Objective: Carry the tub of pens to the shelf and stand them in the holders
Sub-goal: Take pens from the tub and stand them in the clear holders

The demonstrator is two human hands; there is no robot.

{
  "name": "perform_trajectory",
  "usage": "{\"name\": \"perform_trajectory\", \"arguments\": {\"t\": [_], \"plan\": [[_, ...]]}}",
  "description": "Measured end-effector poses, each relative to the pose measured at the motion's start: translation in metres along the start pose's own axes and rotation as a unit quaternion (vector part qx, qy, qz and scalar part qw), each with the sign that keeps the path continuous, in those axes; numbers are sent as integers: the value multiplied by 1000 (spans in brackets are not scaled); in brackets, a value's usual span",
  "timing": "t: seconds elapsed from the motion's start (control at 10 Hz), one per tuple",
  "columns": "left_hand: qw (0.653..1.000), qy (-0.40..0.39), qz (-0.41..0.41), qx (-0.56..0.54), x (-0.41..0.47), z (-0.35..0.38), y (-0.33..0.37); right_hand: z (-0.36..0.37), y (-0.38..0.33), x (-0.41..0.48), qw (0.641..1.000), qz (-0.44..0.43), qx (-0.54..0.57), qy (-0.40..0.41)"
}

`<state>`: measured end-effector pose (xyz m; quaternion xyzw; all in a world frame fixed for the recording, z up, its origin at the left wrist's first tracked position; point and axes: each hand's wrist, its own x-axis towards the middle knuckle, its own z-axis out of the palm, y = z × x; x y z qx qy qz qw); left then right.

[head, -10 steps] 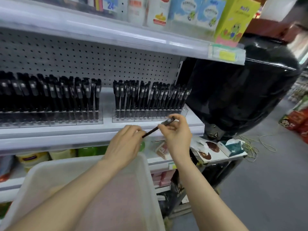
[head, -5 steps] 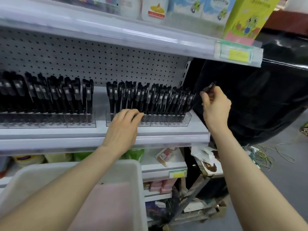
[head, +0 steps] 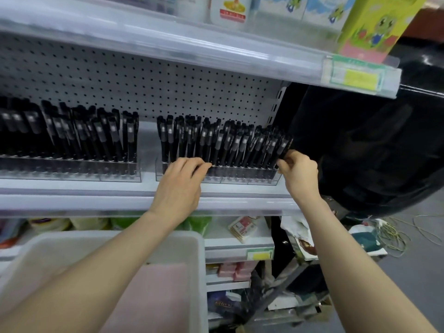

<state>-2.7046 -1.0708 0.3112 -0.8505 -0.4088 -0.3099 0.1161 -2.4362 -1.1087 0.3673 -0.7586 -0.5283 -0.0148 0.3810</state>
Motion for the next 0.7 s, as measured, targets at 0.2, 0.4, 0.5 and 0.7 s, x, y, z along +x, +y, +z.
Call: {"name": "perform_trajectory", "arguments": {"t": [0.2, 0.4, 0.5, 0.7], "plan": [[1000, -5, 4, 13, 0, -2, -1, -3, 7, -7, 1000, -15, 18, 0], [1000, -3, 10, 7, -7, -7, 4, -1, 18, -34, 999, -23, 25, 19], [1000, -4, 3, 3, -11, -17, 13, 1, 13, -50, 996, -83, 15, 12], [998, -28, 51, 8, -29, -58, 16, -8, -31, -78, 940, -326, -78, -62]]}}
